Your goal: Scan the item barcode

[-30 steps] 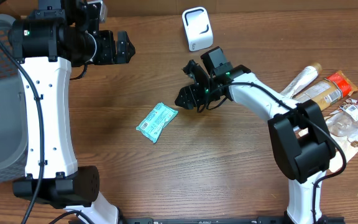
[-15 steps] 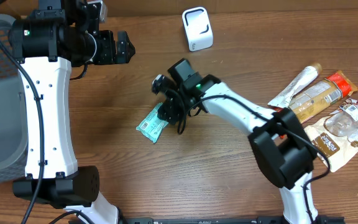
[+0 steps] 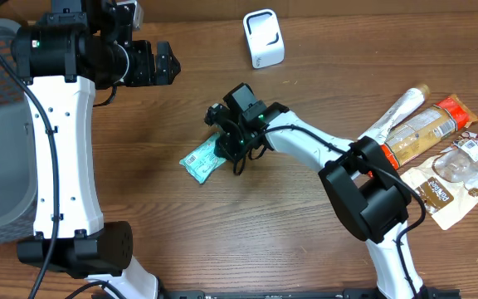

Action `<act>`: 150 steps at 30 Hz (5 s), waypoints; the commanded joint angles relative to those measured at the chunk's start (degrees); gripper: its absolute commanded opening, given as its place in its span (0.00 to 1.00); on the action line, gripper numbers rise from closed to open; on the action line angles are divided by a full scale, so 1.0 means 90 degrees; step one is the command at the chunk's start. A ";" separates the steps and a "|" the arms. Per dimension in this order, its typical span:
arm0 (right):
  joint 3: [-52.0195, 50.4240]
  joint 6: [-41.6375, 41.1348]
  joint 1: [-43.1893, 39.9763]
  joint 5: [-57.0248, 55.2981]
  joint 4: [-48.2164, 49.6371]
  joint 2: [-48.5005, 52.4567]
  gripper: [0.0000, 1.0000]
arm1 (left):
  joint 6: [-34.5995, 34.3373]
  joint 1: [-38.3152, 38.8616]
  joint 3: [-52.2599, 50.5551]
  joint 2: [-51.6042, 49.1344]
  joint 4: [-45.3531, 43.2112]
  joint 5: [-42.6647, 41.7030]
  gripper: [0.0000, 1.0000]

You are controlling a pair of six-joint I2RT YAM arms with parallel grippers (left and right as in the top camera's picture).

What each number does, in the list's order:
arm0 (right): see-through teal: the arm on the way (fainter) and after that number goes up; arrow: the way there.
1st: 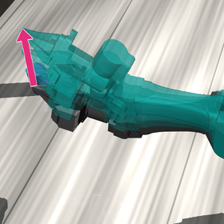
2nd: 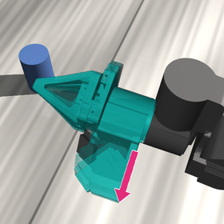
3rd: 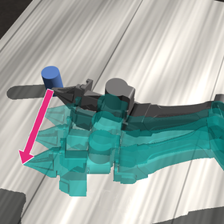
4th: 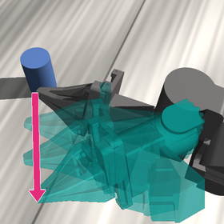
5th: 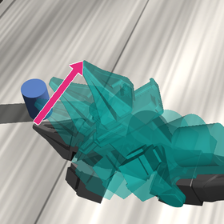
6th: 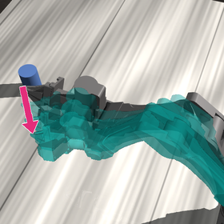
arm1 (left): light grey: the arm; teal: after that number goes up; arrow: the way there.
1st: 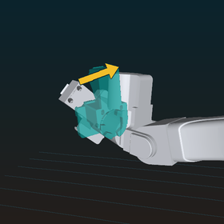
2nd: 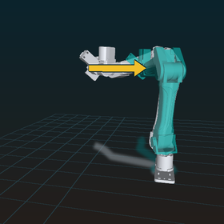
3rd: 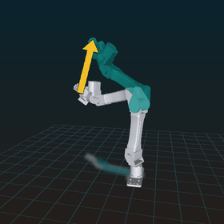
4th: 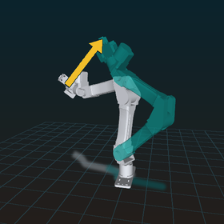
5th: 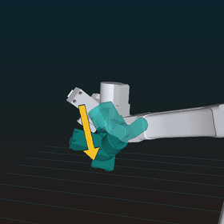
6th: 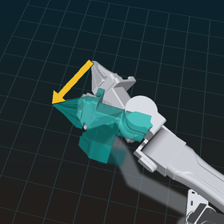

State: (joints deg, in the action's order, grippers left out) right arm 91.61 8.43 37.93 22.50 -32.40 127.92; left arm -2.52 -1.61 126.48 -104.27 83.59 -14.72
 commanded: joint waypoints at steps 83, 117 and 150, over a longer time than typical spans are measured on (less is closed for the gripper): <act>0.0291 -0.1542 -0.1829 0.0002 -0.1564 -0.3847 0.04 | 0.0141 -0.0027 0.0019 -0.0022 -0.0002 0.0034 1.00; 0.0287 0.8223 -0.1205 -0.6062 0.7512 0.0447 0.04 | 0.0141 -0.0027 0.0019 -0.0022 -0.0002 0.0034 1.00; 0.0289 0.8412 -0.1338 -0.5195 0.7159 0.0663 0.04 | 0.0141 -0.0027 0.0017 -0.0022 -0.0005 0.0034 0.99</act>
State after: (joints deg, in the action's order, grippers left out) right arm 93.32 84.27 26.57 -25.30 31.44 133.80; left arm -2.52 -1.61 126.48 -104.27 83.59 -14.50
